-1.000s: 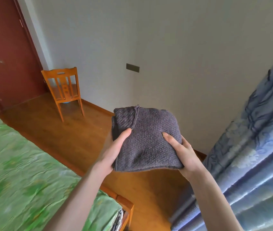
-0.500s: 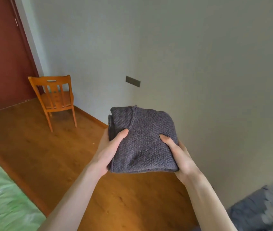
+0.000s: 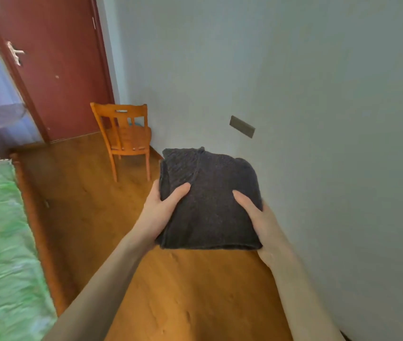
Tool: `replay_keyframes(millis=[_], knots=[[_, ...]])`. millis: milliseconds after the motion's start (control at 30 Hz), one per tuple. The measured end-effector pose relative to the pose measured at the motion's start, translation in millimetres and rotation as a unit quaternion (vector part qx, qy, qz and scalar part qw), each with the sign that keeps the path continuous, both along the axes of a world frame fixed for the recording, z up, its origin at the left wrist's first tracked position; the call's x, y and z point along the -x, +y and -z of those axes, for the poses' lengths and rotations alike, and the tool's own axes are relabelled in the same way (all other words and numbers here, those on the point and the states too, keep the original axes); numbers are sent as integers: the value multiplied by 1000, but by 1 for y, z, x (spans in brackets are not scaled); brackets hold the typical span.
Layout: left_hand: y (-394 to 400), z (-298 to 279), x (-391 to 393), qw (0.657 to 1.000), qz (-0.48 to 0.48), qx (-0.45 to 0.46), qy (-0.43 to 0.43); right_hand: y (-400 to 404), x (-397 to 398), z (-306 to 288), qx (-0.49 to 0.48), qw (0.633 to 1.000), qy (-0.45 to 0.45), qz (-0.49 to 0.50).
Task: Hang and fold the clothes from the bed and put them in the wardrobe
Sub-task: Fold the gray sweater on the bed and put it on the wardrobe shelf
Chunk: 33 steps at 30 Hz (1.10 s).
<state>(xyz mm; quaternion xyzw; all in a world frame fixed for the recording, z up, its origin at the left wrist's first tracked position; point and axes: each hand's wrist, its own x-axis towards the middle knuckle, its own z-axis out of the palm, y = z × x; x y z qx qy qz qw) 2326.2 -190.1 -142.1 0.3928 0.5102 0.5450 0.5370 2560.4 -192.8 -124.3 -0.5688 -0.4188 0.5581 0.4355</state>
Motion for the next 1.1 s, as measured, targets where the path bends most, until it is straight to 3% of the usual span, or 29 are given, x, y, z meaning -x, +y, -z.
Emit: replay_keyframes(millis=[433,800,1100], knots=[[121,-18,26,982,-187,0,-13,217,41,-4,-25,981,34,-192],[170,-14,150,940,-341,-21,-5,322,196,-6,-25,939,57,-337],[262,-20,296,929,-367,-49,-22,429,358,-23,-52,923,28,-381]])
